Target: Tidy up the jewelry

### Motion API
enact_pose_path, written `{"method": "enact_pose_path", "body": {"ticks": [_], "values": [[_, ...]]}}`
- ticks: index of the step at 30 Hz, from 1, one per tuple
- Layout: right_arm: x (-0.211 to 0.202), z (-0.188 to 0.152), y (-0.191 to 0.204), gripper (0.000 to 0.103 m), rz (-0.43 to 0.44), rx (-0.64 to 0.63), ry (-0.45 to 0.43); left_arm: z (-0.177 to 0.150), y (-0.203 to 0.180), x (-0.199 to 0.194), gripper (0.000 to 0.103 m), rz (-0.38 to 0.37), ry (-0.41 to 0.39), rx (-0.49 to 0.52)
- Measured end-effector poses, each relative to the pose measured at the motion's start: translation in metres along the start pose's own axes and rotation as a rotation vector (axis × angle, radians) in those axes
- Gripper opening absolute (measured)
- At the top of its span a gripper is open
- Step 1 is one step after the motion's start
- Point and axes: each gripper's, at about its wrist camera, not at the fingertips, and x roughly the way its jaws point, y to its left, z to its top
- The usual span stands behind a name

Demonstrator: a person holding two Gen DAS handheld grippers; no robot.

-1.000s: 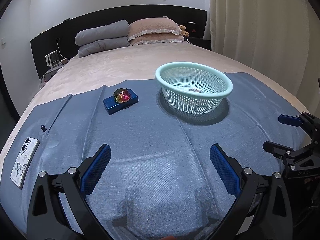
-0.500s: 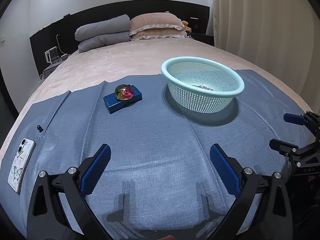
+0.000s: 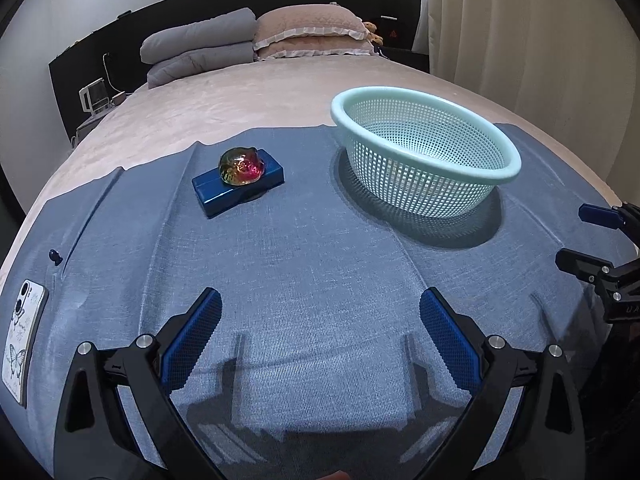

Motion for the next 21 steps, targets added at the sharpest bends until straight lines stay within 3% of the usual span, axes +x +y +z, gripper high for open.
{"method": "enact_pose_path", "body": {"ticks": [21], "values": [[0.023,0.004,-0.004,0.088,0.009,0.017,0.037,0.004,-0.001,0.020,0.097,0.016,0.023,0.015]]}}
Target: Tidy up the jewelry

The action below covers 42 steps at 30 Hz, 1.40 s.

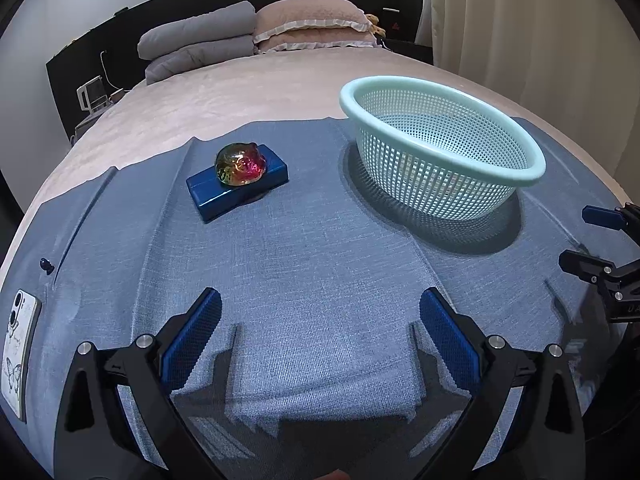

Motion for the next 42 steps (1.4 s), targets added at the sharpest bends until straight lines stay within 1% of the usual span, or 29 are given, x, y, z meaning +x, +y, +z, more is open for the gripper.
{"method": "enact_pose_path", "body": {"ticks": [12,18,31,38,42], "values": [[-0.001,-0.001,-0.002,0.088,0.004,0.008,0.000,0.000,-0.006,-0.002,0.097,0.000,0.000,0.012],[-0.005,0.000,-0.003,0.088,0.006,0.013,-0.014,0.002,-0.008,-0.010,0.097,-0.001,-0.027,0.008],[-0.015,-0.002,-0.002,0.088,0.011,0.003,-0.024,0.005,-0.016,-0.024,0.097,-0.007,-0.048,0.015],[-0.022,0.001,-0.003,0.088,0.015,0.011,-0.045,0.005,-0.015,-0.030,0.097,-0.003,-0.058,-0.019],[-0.027,0.001,-0.003,0.088,0.017,0.019,-0.062,0.006,-0.011,-0.034,0.097,0.015,-0.069,-0.044]]}}
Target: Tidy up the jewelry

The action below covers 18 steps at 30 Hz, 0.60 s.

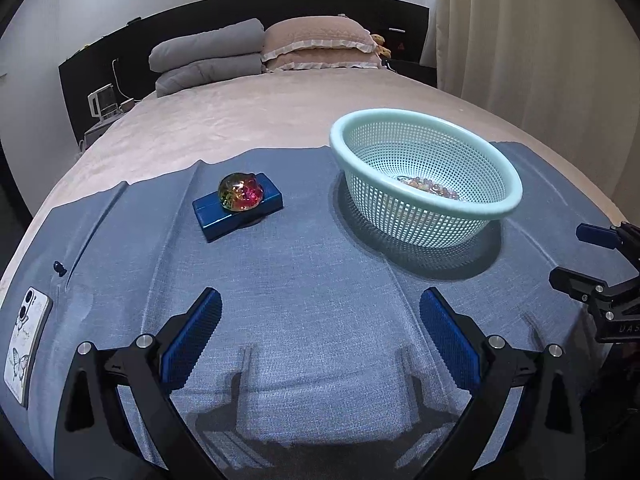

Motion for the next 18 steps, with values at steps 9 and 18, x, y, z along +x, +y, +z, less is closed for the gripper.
{"method": "enact_pose_path", "body": {"ticks": [9,18], "values": [[-0.0052,-0.0008,0.0003,0.088,0.004,0.019,-0.019,-0.0046,-0.0025,-0.0043,0.097,0.008,-0.001,-0.018],[-0.0094,-0.0002,-0.0033,0.088,-0.003,0.048,-0.046,-0.0063,-0.0027,-0.0048,0.097,0.020,0.002,-0.041]]}}
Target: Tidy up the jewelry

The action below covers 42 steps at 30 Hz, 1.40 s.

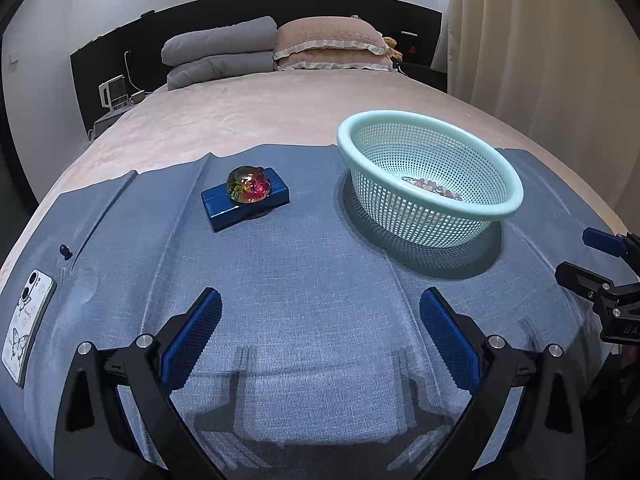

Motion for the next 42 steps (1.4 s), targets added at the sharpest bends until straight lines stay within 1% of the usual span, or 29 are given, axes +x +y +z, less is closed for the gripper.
{"method": "enact_pose_path", "body": {"ticks": [7,11,17,23,32,37,42], "values": [[0.000,0.001,-0.002,0.088,0.003,0.005,-0.003,0.000,0.000,0.002,0.097,-0.003,0.006,-0.004],[-0.005,0.002,-0.003,0.088,0.009,0.031,-0.032,-0.001,0.000,0.002,0.097,0.012,0.000,-0.010],[-0.012,0.004,-0.005,0.088,0.003,0.058,-0.095,-0.001,0.004,-0.001,0.097,0.026,-0.025,-0.058],[-0.009,0.004,-0.003,0.088,0.007,0.051,-0.086,0.000,0.008,-0.005,0.097,0.009,-0.047,-0.107],[-0.006,0.003,-0.002,0.088,0.018,0.038,-0.077,0.000,0.007,-0.001,0.097,0.012,-0.028,-0.095],[-0.007,0.002,-0.001,0.088,0.016,0.034,-0.082,-0.002,0.002,0.000,0.097,0.017,-0.039,-0.063],[-0.007,0.001,-0.001,0.088,0.018,0.030,-0.078,-0.003,0.000,-0.001,0.097,0.014,-0.038,-0.062]]}}
